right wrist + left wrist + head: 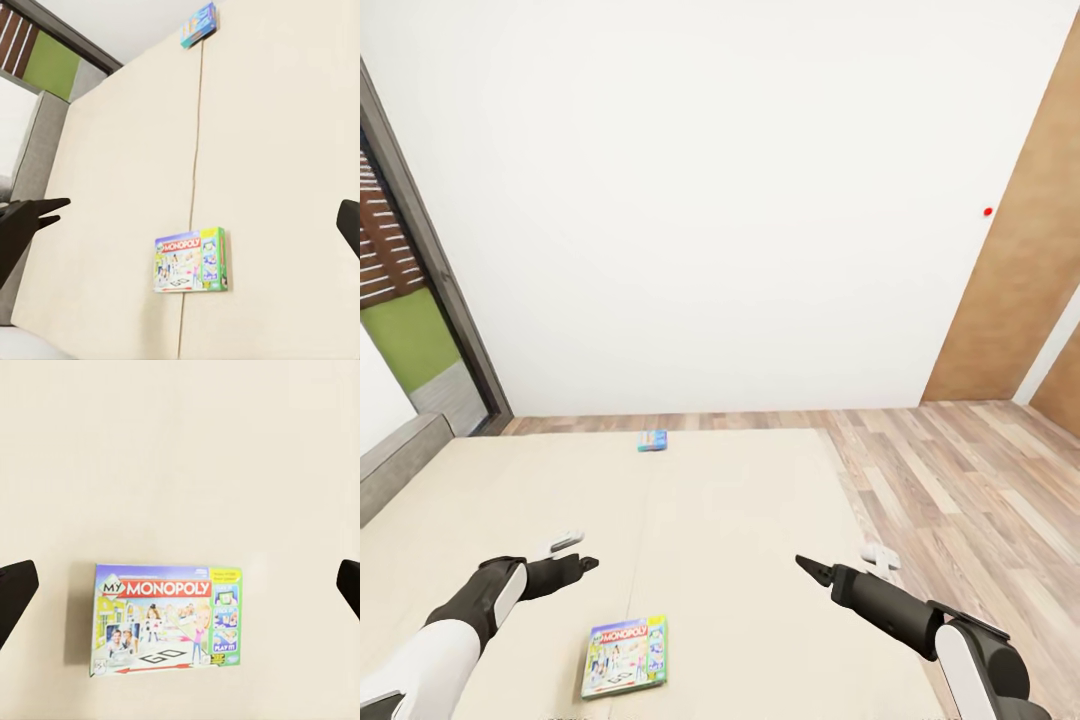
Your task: Put all the toys in the child's room - the three board games (two on the bed and one on the table), the two jigsaw puzzles on the table, and the tennis ball on the table - inside the toy box on the table in the child's room.
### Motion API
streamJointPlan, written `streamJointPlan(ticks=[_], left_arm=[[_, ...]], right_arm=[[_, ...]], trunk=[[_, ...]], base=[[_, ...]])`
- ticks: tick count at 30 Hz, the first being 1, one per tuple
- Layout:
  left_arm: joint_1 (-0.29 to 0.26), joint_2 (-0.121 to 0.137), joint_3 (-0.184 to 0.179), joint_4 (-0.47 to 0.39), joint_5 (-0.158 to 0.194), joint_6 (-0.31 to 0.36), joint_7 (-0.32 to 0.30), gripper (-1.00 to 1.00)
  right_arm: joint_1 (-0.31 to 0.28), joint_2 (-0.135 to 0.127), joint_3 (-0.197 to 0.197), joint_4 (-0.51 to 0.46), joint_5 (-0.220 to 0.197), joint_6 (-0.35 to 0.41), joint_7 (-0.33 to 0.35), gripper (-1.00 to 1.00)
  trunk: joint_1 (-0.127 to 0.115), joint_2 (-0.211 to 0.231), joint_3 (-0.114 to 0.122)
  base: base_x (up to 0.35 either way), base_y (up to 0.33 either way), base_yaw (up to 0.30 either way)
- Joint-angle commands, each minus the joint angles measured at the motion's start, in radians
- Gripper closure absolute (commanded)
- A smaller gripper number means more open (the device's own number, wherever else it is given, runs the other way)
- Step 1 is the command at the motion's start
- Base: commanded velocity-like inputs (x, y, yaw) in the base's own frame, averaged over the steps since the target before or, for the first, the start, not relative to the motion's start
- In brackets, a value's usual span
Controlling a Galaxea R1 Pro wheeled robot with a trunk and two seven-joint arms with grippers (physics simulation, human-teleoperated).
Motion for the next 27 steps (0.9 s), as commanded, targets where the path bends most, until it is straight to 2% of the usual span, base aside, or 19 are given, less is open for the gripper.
streamJointPlan(ticks=[1,27], left_arm=[[-0.001,0.000,0.007,-0.001,0.000,0.008,-0.004,-1.00],[-0.001,0.000,0.004,-0.001,0.001,0.004,-0.007,-1.00]], right_arm=[[-0.001,0.000,-0.002,0.000,0.001,0.005,0.005,-1.00],[-0.001,0.002,-0.002,0.003,0.001,0.006,0.008,-1.00]], trunk=[[0.001,-0.002,-0.004],[0.001,-0.002,-0.046]], base=[[0.000,0.000,0.000],[0.000,0.000,0.000]])
